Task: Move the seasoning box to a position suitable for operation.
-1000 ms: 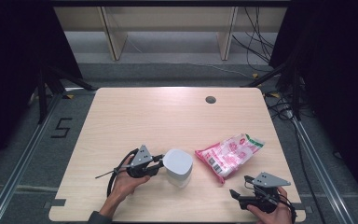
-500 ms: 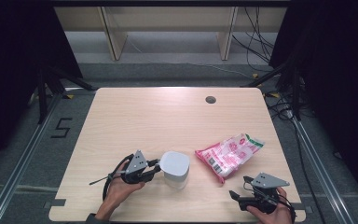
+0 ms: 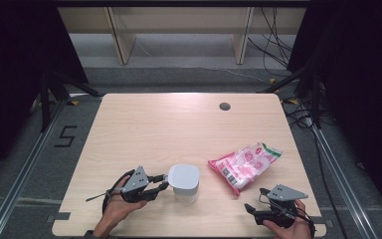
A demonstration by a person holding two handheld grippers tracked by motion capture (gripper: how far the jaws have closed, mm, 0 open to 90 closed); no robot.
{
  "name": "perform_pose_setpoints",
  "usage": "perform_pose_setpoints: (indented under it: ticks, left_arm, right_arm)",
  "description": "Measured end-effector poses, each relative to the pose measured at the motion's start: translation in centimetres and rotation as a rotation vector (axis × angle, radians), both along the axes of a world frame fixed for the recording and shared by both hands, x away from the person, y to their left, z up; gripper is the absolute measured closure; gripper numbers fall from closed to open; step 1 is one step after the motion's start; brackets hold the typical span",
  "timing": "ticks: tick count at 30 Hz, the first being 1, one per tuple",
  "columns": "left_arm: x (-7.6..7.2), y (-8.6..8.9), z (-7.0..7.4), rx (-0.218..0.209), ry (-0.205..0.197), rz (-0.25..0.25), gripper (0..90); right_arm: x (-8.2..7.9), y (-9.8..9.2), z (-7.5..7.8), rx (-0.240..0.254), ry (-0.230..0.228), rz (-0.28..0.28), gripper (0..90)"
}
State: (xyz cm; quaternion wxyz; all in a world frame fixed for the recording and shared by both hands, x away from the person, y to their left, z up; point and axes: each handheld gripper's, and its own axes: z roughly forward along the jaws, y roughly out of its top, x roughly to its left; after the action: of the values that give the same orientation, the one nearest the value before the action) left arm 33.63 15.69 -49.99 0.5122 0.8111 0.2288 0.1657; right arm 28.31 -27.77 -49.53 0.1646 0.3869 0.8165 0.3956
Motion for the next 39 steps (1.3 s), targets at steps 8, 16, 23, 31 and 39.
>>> perform_pose_setpoints:
  ticks: [8, 16, 23, 31, 39]
  left_arm:
    - [-0.1, 0.0, 0.8, -0.012, -0.005, -0.048, 60.3]
    - [-0.4, 0.2, 1.2, -0.033, 0.001, -0.100, 59.6]
    - [-0.4, 0.2, 1.4, -0.057, 0.007, -0.121, 60.0]
    - [-0.8, -0.6, 1.6, -0.056, 0.014, -0.152, 65.4]
    - [-1.3, -1.8, 1.8, -0.017, -0.018, -0.084, 68.1]
  right_arm:
    - [0.0, 0.0, 0.0, -0.008, 0.004, 0.001, 21.9]
    - [-0.1, 0.1, -0.1, -0.003, 0.037, -0.007, 22.0]
    - [0.0, 0.1, -0.2, -0.014, 0.028, 0.010, 21.9]
    - [0.0, 0.1, -0.2, -0.012, 0.033, 0.010, 22.0]
    - [0.0, 0.2, -0.1, -0.004, 0.023, 0.021, 22.0]
